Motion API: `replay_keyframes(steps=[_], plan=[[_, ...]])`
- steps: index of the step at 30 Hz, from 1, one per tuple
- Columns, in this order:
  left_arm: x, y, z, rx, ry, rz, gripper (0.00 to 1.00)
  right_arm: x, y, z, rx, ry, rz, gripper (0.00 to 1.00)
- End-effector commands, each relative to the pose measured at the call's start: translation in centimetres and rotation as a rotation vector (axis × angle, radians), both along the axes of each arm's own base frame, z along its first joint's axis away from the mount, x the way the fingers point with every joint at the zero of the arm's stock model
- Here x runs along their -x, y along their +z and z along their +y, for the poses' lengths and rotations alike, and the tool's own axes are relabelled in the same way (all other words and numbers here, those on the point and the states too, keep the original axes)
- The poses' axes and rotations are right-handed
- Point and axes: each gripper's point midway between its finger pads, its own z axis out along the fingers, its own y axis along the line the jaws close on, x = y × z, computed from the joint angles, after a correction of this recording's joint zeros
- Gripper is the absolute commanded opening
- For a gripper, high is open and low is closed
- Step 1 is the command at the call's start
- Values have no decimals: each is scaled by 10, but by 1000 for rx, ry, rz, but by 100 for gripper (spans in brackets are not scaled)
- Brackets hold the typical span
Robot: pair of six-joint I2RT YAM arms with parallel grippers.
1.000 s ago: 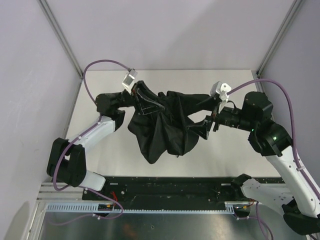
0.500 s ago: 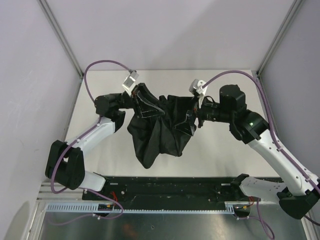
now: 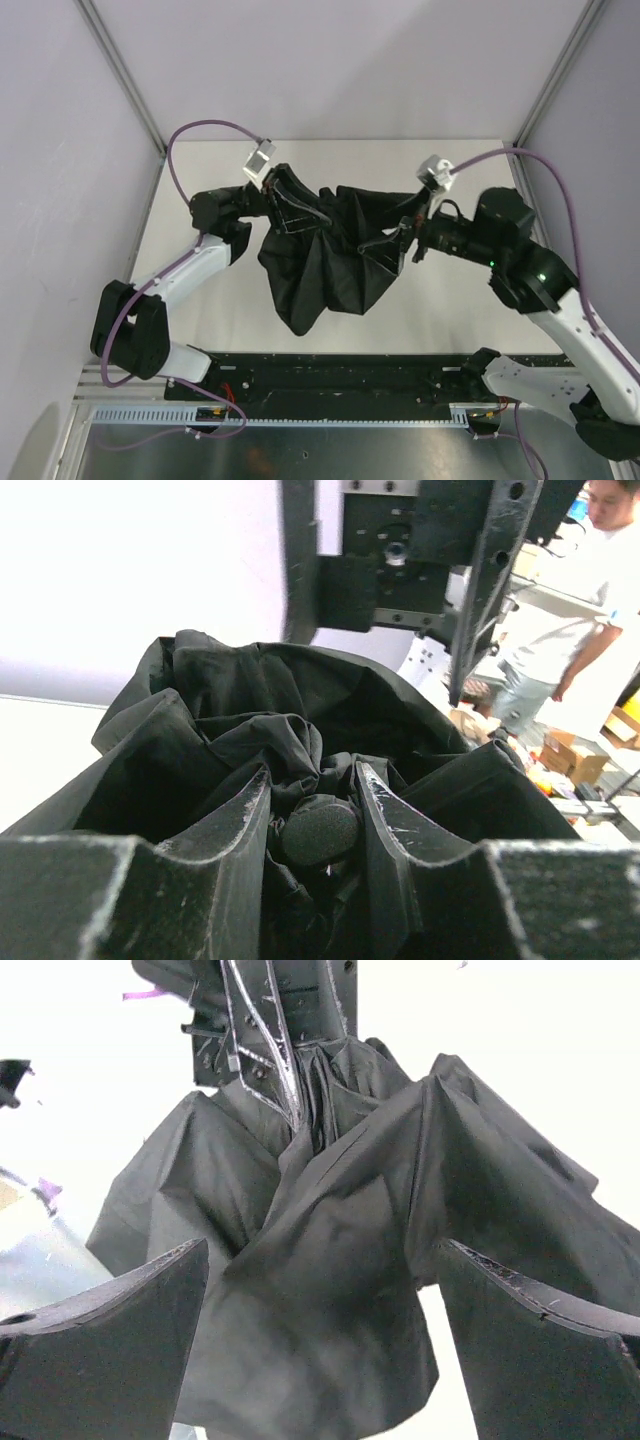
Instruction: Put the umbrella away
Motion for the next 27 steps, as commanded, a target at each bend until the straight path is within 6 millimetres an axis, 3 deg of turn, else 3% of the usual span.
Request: replay_keyframes(steps=[1,7,11,15,19,23,27], plan=[[4,49,15,250,102,-289,0,-13,17,-25,-29,-260,-37,99],[-5,38,13,254,129,-226,0,-17,21,6,25,-349,-130,100],[-7,36,14,244,158,-204,0,-28,4,23,107,-398,-149,99],[2,35,15,228,149,-212,0,-52,-20,25,204,-484,-152,99],[15,32,17,201,116,-247,0,-66,-29,24,202,-465,-102,86],[28,32,19,190,93,-297,0,-56,-27,34,174,-360,-89,80],[32,35,21,205,110,-337,0,-29,-11,30,109,-256,-66,95]])
